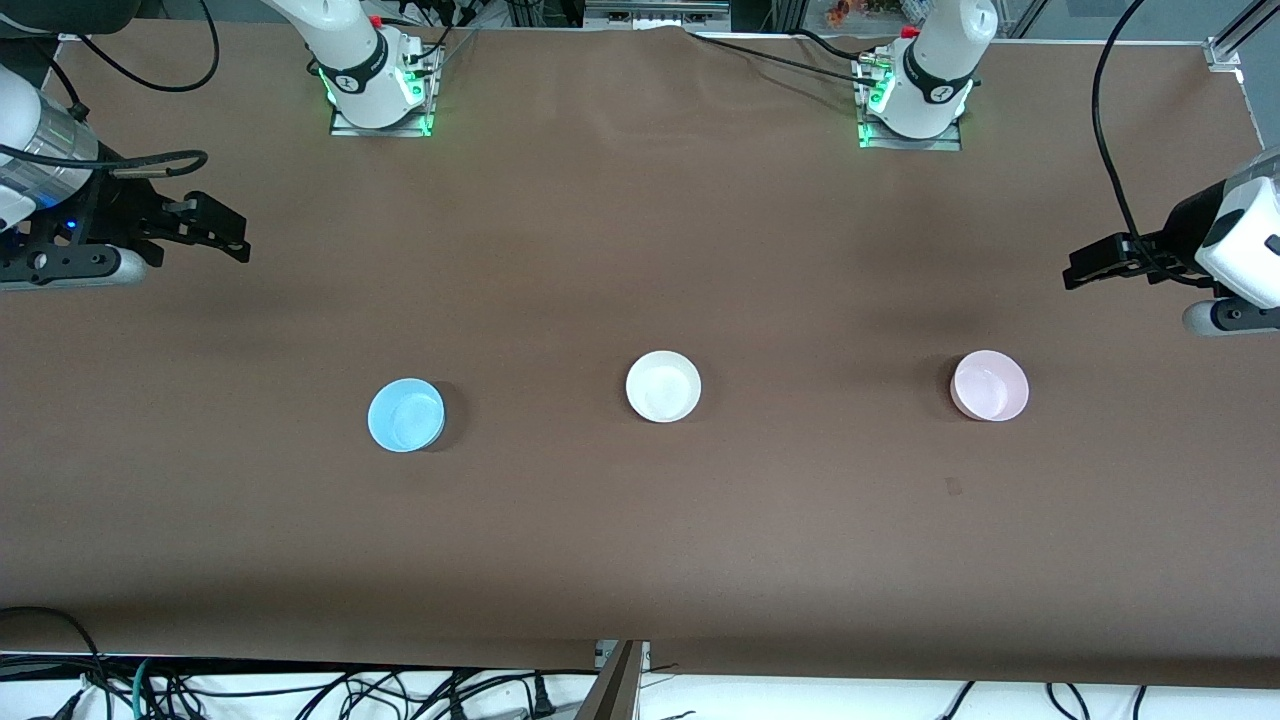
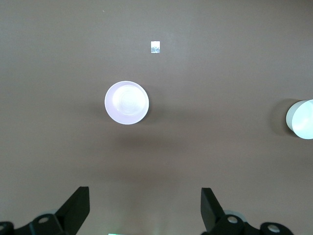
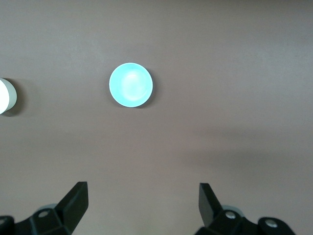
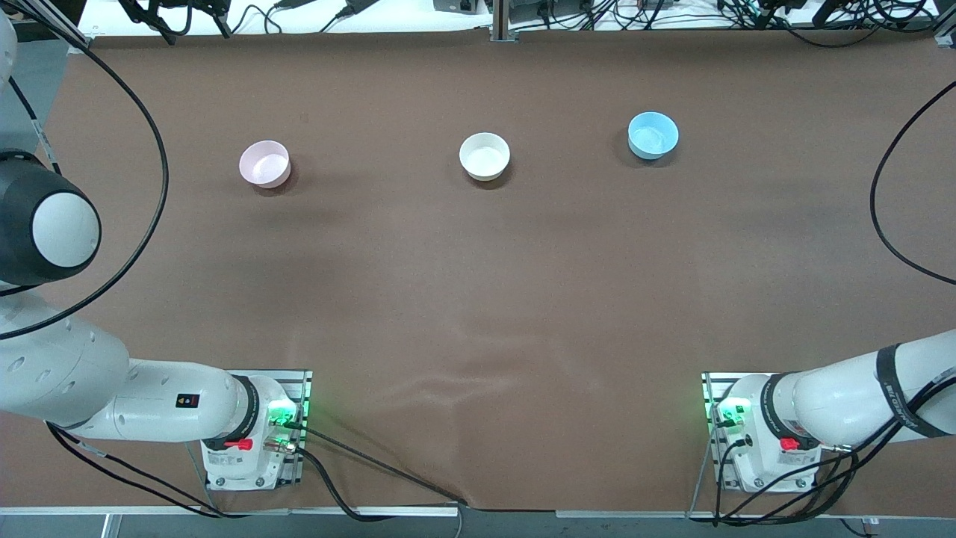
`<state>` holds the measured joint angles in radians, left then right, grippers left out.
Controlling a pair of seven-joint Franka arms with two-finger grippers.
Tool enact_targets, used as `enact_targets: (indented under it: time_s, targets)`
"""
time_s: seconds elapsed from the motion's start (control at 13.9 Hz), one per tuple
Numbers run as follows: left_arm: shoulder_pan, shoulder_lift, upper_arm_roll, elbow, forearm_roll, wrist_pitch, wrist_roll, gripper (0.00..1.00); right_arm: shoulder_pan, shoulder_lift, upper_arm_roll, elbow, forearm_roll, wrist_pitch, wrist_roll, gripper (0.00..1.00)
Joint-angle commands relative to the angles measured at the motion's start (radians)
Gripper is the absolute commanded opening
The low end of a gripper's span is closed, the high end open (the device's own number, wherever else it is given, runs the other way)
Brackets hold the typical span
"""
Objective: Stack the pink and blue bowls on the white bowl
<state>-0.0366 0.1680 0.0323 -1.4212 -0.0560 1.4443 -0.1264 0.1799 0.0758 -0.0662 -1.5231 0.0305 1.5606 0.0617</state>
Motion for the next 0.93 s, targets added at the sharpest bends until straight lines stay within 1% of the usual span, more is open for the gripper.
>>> enact_targets:
  time_s: [0.0, 0.86]
  targets:
    - [-0.008, 0.015, -0.002, 0.033, 0.035, -0.018, -0.004, 1.00, -0.002, -0.014, 0.005, -0.006, -0.009, -0.005, -0.013, 1.00]
    - [-0.002, 0.015, -0.003, 0.033, 0.024, -0.024, -0.006, 1.00, -0.002, -0.013, 0.002, -0.006, -0.003, -0.001, -0.013, 1.00]
